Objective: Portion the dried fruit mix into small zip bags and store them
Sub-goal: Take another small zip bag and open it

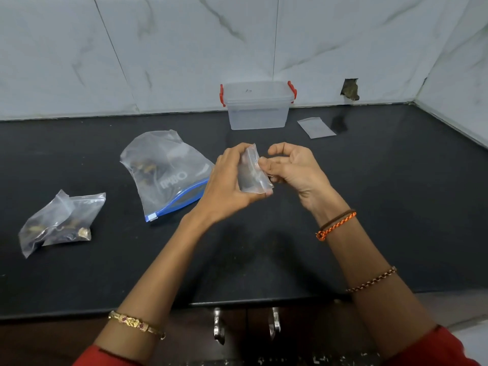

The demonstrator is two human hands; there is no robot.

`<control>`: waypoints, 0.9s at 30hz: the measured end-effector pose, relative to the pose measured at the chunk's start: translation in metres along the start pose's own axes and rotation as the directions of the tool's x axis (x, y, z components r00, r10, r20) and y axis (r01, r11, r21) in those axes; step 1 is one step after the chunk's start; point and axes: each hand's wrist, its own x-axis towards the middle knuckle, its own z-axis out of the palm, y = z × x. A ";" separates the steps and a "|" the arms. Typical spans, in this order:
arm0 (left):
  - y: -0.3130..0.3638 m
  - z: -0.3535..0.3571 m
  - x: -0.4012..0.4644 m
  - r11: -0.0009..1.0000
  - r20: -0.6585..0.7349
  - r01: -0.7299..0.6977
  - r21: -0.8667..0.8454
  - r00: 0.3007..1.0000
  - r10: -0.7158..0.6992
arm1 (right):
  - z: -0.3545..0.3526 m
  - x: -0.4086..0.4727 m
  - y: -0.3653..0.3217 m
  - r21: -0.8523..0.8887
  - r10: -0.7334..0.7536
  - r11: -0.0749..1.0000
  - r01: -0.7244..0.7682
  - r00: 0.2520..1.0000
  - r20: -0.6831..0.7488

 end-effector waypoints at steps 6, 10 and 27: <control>-0.006 -0.008 0.002 0.995 0.109 0.028 -0.095 0.994 -0.018 | -0.003 -0.004 -0.002 -0.033 -0.049 0.998 0.051 0.997 0.067; -0.004 -0.006 0.004 0.995 0.130 -0.002 -0.095 0.991 0.014 | -0.006 -0.006 0.001 -0.021 -0.015 1.000 0.015 1.000 -0.001; 0.003 -0.008 0.019 0.961 0.273 0.046 -0.271 0.962 0.031 | -0.021 0.009 0.015 -0.690 -0.562 0.475 0.545 0.792 0.239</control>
